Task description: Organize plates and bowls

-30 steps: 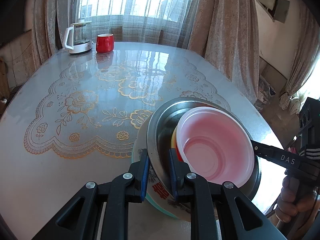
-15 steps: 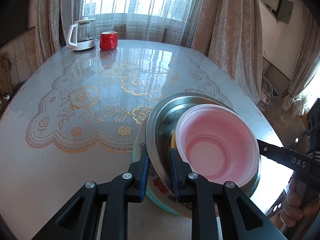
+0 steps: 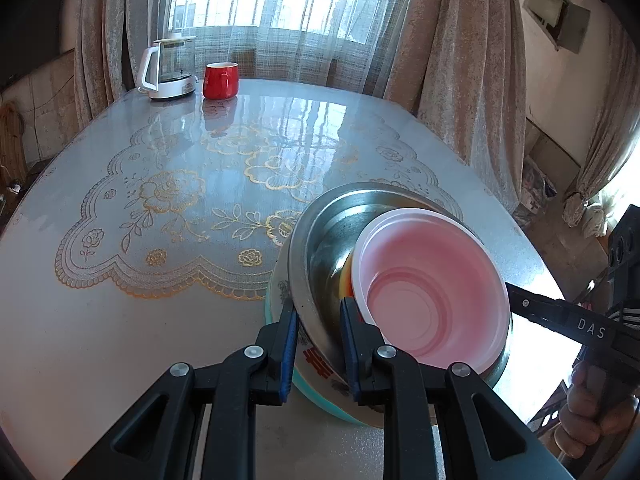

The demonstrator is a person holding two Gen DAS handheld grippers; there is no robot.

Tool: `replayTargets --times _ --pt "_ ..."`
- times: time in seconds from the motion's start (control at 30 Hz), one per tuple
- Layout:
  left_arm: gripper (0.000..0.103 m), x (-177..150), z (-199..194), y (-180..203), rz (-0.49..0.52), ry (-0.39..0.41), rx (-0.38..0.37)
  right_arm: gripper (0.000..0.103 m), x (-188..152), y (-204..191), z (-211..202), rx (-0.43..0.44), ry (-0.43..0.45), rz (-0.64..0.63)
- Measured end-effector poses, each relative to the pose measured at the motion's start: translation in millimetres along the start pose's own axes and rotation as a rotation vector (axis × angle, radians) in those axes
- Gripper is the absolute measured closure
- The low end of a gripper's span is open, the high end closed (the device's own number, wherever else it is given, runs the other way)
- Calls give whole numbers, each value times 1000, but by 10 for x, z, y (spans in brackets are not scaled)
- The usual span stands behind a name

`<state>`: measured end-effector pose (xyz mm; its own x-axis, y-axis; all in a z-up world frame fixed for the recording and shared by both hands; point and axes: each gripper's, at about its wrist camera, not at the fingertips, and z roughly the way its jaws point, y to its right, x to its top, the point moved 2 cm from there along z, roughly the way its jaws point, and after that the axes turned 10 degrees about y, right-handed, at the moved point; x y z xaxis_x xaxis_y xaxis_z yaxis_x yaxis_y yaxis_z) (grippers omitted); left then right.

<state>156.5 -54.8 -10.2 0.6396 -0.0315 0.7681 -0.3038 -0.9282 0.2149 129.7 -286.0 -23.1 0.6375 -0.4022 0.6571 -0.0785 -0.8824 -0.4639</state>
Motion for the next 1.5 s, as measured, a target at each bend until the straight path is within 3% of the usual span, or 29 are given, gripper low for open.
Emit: replayTargets --times 1.5 --pt "79 -74 -118 67 41 39 -2 84 -20 -22 27 11 1 -27"
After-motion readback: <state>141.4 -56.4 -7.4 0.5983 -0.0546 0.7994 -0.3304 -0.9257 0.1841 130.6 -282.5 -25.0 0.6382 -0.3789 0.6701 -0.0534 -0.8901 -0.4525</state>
